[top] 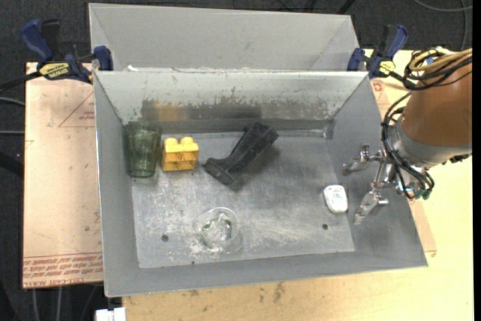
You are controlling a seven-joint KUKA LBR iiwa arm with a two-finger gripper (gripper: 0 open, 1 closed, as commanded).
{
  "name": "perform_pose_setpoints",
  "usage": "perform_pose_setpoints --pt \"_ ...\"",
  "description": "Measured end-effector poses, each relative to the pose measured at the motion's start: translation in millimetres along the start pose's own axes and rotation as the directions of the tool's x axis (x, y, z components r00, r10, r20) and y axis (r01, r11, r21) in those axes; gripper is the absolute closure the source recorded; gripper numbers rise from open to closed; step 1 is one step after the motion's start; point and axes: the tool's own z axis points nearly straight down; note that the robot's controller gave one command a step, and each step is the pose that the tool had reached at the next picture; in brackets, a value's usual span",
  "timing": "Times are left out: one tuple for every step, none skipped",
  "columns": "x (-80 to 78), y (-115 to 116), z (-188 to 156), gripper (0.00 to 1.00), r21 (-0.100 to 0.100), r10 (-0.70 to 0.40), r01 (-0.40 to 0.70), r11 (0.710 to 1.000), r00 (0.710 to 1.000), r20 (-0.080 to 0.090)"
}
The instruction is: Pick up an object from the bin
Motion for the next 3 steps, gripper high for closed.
perform_pose_setpoints --pt "-2.1 1 -4 0.00 0.001 -0.003 0.003 1.000 1.000 0.007" --pt "-23.8 21 64 1.00 0.001 -0.304 0.304 0.953 0.953 -0.002" --pt "-23.9 21 64 1.00 0.002 -0.305 0.305 0.952 0.952 -0.001"
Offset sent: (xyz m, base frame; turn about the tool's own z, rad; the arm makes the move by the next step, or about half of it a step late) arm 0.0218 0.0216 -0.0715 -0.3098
